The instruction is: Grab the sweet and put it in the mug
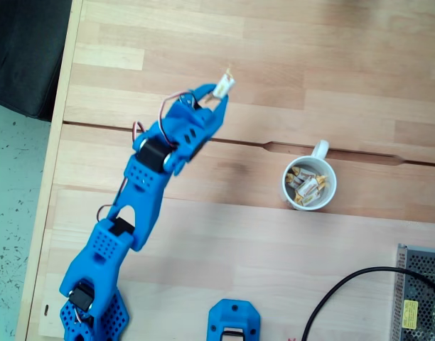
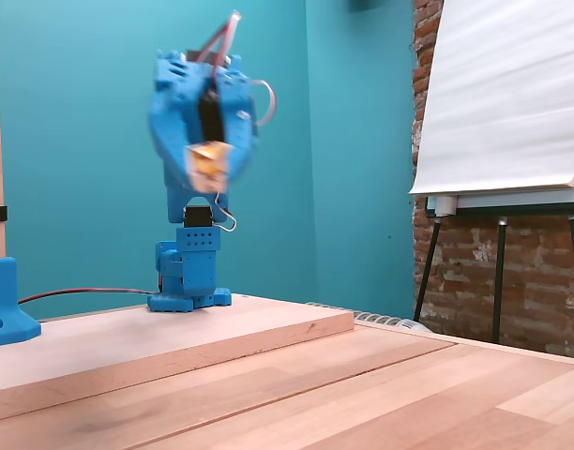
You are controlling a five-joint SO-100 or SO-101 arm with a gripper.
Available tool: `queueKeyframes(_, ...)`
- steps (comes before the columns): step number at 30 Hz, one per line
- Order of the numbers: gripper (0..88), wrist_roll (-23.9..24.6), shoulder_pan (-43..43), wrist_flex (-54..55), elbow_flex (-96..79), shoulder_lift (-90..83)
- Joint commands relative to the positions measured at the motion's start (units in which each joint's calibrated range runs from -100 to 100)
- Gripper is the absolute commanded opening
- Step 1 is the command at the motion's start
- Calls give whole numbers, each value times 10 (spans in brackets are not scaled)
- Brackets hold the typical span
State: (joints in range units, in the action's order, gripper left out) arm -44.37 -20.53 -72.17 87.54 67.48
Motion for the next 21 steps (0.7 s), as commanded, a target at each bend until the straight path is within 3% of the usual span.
queueKeyframes(1, 37, -3, -49, -32, 41, -96)
queueKeyframes(13, 38, -6, -193, -43, 5, -103)
queueKeyframes(21, 39, -51, -237, -34, -108, -100)
